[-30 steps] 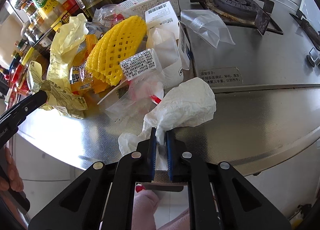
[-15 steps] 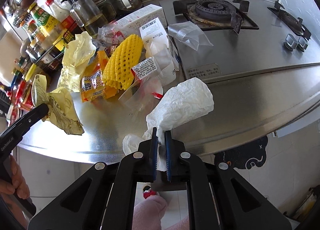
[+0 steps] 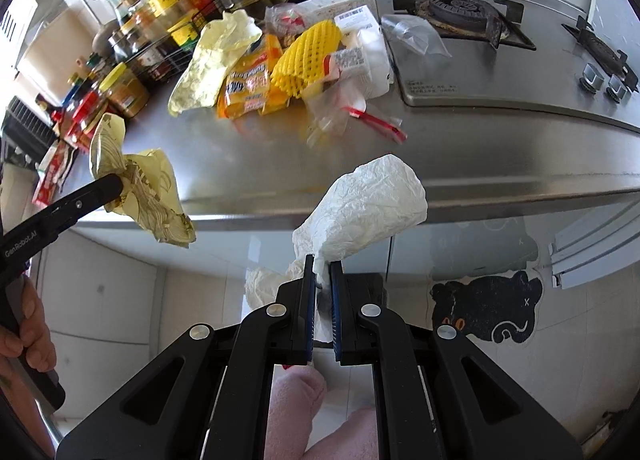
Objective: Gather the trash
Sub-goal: 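Carry both items down over the black floor bin and open both tools, then raise both tools back up toward the counter trash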
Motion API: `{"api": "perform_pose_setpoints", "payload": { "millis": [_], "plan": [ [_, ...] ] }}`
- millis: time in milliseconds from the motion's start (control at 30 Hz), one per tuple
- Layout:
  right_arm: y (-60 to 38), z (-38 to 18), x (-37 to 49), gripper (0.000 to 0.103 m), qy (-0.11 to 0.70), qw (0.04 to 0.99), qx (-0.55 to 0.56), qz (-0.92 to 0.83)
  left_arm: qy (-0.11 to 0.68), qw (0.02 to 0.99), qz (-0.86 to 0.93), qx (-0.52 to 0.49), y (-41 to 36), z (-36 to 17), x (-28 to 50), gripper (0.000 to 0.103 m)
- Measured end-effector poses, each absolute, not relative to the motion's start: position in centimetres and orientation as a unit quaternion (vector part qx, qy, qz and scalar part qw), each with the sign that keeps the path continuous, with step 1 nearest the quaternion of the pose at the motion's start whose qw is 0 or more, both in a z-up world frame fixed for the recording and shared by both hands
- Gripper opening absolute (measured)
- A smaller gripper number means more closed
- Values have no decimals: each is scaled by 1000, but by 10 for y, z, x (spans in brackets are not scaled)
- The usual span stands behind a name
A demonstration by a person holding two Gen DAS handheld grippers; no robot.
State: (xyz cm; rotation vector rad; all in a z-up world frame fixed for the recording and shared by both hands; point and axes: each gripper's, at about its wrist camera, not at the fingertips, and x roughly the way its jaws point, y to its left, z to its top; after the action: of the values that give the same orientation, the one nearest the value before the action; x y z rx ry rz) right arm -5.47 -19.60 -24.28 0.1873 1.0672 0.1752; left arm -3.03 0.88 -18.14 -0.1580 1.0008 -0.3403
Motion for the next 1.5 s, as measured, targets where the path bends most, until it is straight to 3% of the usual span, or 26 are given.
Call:
{"api": "perform_pose_setpoints", "payload": {
  "millis": [200, 667, 1033, 1100, 1167, 1200, 1300, 1367, 1500],
  "plan": [
    [-200, -307, -85, 9, 531, 834, 81, 124, 516, 837, -149, -102, -8, -239, -63, 12],
    [-178, -509, -64, 11, 576, 799, 40, 169, 621, 768, -114, -108, -37, -459, -23, 12],
    [-167, -596, -36, 13, 593, 788, 63, 152, 648, 741, -123, -126, -38, -553, 4, 14],
    [-169, -604, -32, 18, 599, 785, 66, 147, 653, 736, -122, -132, -35, -564, 3, 18],
    [-170, -609, -31, 60, 602, 782, 69, 146, 654, 734, -121, -134, -32, -569, 2, 23],
    [-171, -609, -31, 65, 600, 783, 74, 148, 654, 734, -122, -136, -32, -571, 3, 25],
    [-172, -605, -32, 66, 597, 785, 71, 149, 647, 742, -118, -132, -32, -565, 0, 35],
    [-172, -601, -32, 73, 597, 785, 66, 149, 642, 746, -116, -133, -31, -556, 0, 58],
    [-175, -580, -37, 87, 596, 787, 57, 148, 633, 757, -108, -123, -31, -531, -4, 79]
  ]
}}
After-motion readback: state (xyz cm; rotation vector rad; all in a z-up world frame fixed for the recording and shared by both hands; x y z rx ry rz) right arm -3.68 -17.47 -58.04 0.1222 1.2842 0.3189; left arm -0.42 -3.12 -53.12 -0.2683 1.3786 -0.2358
